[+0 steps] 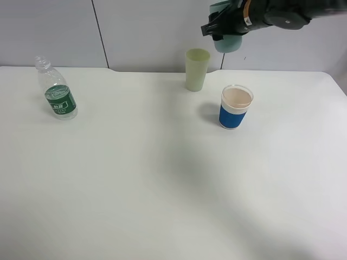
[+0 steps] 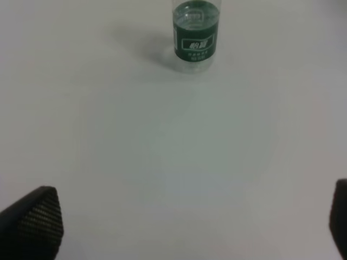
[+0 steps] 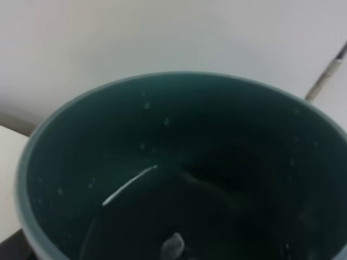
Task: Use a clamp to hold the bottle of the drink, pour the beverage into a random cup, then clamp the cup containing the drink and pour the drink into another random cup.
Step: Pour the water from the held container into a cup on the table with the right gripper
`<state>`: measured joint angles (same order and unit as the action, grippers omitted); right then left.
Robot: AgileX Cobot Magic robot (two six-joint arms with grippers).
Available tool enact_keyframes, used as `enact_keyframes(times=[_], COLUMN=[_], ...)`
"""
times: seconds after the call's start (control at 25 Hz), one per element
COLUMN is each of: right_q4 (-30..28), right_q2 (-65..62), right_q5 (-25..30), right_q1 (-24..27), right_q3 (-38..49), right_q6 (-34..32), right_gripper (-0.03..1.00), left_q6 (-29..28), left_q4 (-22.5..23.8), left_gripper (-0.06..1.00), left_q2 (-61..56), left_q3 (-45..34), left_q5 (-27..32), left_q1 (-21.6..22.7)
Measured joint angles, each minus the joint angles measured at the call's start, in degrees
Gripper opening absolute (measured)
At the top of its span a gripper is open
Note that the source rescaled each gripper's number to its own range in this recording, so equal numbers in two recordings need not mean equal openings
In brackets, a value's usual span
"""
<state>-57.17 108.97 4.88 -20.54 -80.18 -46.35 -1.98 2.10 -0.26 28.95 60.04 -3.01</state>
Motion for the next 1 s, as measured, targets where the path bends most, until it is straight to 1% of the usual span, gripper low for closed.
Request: enact_keyframes(times=[0.16, 0.4, 0.56, 0.76, 1.0], right_q4=[-0.48, -4.80, -7.42, -7.75, -10.91], right_q2=[3.78, 6.46, 6.61, 6.72, 6.85], right_q5=[2.34, 8.26, 9.41, 10.33, 11.47], right_q1=[-1.75, -3.81, -4.78, -4.92, -4.92], right_q3=[-4.38, -9.86, -11.61, -11.80, -11.80], right_q6=[0.06, 2.33, 5.31, 8.69, 10.57], right_gripper=[0.02, 0.02, 0.02, 0.02, 0.02], left_q6=[0.00, 0.13, 0.13, 0.13, 0.13], left_q4=[0.00, 0.00, 0.00, 0.00, 0.00], left_gripper=[1.00, 1.00, 1.00, 1.00, 1.00], left_q2=[0.00, 0.00, 0.00, 0.00, 0.00], left_q3=[0.00, 0.00, 0.00, 0.00, 0.00], left_q5=[0.00, 0.00, 0.00, 0.00, 0.00], left_q1=[0.00, 0.00, 0.00, 0.00, 0.00])
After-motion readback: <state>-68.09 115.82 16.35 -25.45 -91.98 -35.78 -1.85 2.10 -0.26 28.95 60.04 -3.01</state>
